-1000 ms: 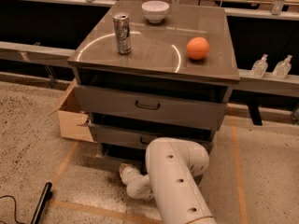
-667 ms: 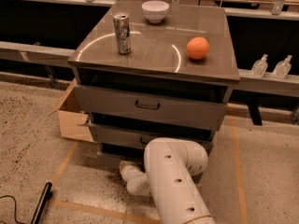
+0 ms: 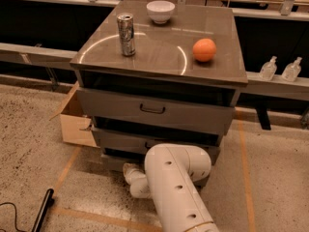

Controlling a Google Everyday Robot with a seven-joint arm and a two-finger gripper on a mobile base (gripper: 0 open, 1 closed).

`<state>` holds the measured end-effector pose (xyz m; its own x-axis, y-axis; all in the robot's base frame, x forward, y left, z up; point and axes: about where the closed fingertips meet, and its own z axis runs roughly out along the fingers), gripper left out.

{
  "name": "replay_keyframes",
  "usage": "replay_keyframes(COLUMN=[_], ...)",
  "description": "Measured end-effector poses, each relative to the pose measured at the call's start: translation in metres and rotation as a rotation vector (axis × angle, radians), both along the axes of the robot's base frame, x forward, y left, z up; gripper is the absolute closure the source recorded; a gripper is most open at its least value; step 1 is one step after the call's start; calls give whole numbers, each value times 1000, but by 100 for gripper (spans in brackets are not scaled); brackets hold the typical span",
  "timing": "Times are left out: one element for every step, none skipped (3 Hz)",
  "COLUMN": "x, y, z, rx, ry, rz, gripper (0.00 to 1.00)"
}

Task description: Close bottom drawer

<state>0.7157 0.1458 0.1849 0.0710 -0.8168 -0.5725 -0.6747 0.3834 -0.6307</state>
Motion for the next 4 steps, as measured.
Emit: replay_keyframes(x=[7, 9, -15, -56], y=[0, -1, -1, -12], z=[-3, -4, 8, 26], rx=[-10, 9, 72, 114], ry=[-6, 16, 106, 209], rz=[-1, 3, 40, 62], gripper=[100, 100, 100, 100])
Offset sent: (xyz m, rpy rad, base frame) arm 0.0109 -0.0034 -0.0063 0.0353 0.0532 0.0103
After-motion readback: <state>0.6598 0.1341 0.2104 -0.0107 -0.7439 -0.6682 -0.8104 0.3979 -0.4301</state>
